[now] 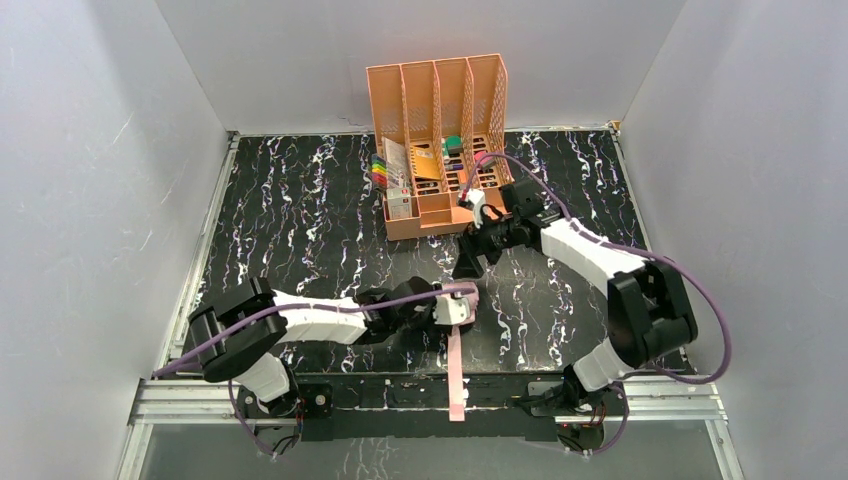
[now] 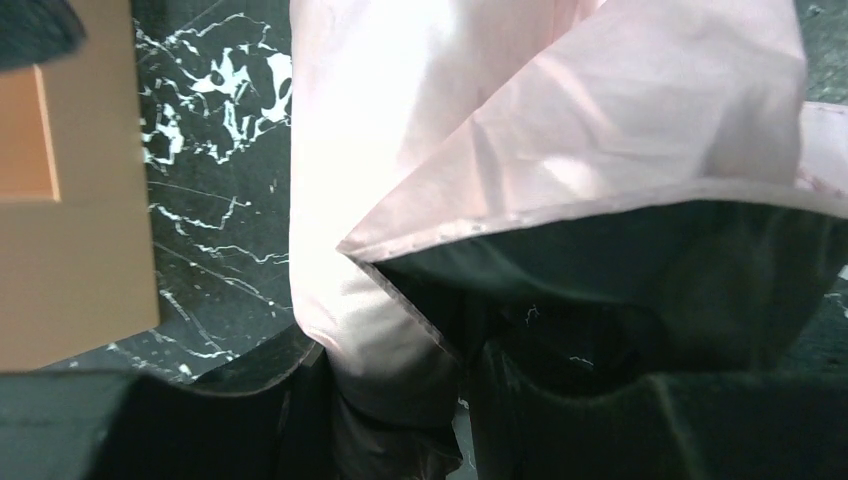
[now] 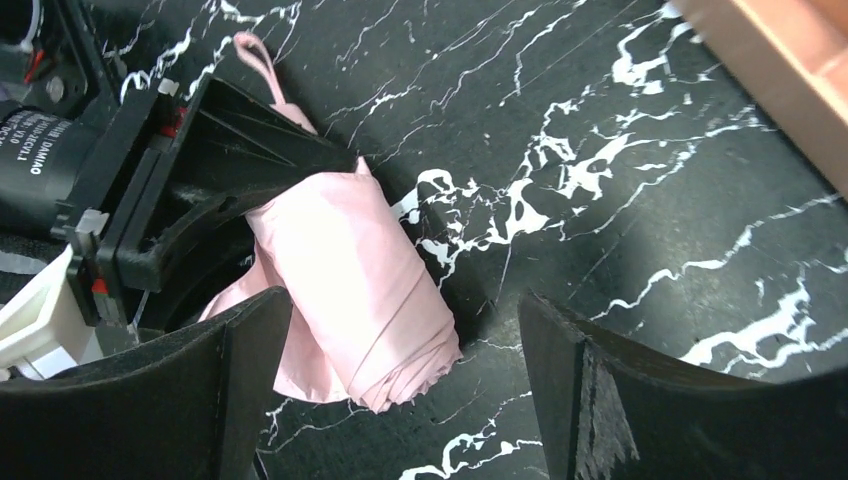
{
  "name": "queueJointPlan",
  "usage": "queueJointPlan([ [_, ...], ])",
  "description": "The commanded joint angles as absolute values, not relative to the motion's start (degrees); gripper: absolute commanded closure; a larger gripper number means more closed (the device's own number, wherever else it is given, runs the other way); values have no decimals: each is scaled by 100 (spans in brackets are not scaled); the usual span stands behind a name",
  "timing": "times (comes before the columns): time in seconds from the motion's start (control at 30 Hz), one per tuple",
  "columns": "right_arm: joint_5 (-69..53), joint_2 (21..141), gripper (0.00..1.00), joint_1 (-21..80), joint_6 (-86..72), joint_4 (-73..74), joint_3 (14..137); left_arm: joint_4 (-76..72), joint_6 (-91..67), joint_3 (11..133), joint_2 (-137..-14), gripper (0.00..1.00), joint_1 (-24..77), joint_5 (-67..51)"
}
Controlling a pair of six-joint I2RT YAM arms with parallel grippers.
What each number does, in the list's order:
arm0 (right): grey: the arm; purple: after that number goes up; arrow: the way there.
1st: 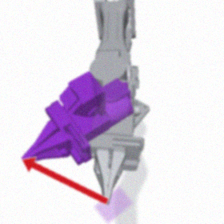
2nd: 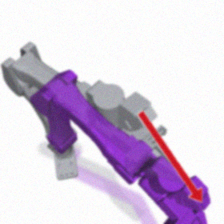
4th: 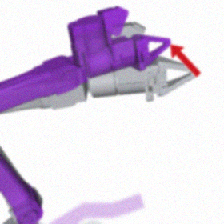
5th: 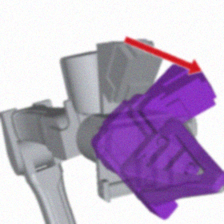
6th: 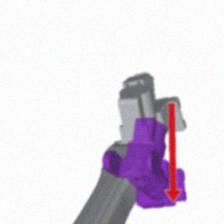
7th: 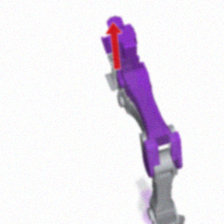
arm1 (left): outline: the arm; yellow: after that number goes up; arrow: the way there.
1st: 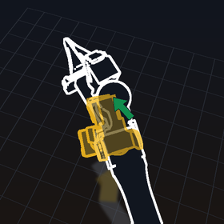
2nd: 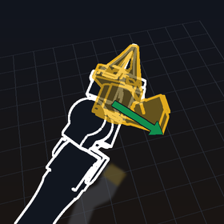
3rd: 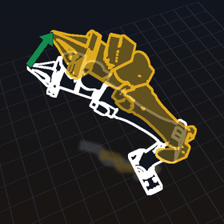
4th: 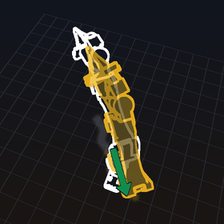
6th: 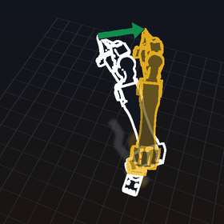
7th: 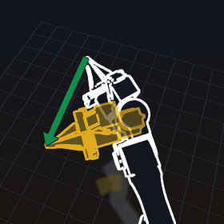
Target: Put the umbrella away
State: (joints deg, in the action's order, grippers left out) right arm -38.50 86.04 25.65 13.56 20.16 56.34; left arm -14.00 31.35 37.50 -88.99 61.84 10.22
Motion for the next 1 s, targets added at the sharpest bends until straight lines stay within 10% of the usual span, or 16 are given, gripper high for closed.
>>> queueJointPlan([
  [0.0,-4461,9011,8,2701,2039,2637,6179,-1139,3680,3223,-9300,100,6404,2173],
  [0.67,-3760,10574,12,3601,2837,4043,6951,-1534,4036,2865,-9163,100,6645,2241],
  [0.97,-2620,10444,52,3876,2402,3709,6418,-1357,3237,3063,-8789,83,6645,2165],
])
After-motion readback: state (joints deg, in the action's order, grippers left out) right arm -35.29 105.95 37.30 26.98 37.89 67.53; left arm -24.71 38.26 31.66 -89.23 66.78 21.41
